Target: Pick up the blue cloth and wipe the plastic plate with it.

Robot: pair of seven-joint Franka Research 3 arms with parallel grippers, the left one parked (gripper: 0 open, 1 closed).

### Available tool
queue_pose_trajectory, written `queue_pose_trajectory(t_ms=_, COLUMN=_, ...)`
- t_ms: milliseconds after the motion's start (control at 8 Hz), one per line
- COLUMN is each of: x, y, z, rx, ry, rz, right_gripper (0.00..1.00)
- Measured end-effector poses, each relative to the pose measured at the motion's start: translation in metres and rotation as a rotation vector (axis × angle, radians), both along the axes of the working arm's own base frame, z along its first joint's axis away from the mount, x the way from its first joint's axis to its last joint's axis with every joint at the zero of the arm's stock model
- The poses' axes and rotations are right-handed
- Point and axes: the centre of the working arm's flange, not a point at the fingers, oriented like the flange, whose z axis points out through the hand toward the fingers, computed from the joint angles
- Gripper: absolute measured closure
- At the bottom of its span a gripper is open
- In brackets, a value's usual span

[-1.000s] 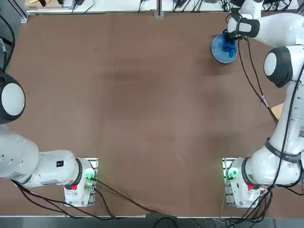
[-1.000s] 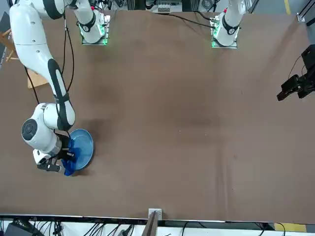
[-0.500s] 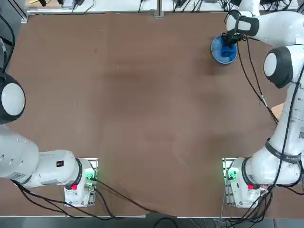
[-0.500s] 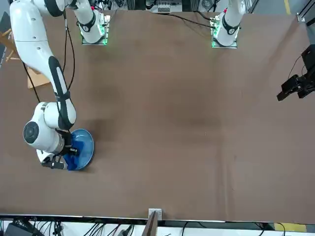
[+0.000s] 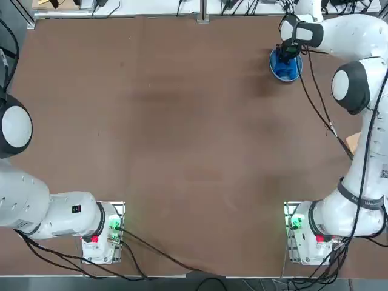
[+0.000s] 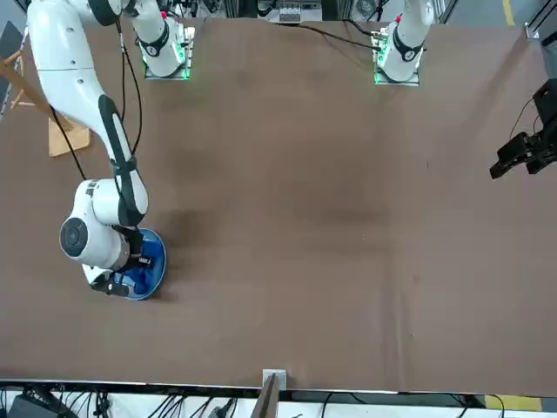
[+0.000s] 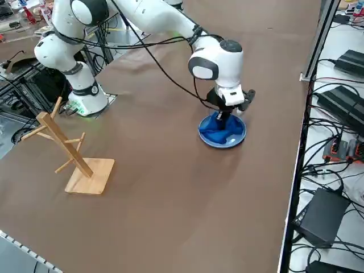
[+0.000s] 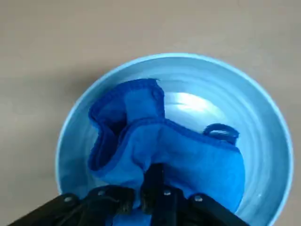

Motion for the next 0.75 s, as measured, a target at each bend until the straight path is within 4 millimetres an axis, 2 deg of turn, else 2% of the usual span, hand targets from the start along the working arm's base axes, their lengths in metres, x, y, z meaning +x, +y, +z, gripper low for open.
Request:
queue_pose_trajectory(t_ms=375, x=0.007, y=0.011, z=0.001, rx=0.009, ry=-0.067, rz=-0.009, right_gripper=0.90)
queue_pose_trajectory(t_ms=750, x=0.017, y=0.005, z=0.000, rx=0.014, ry=-0.171, rz=-0.011, right_gripper=0.90)
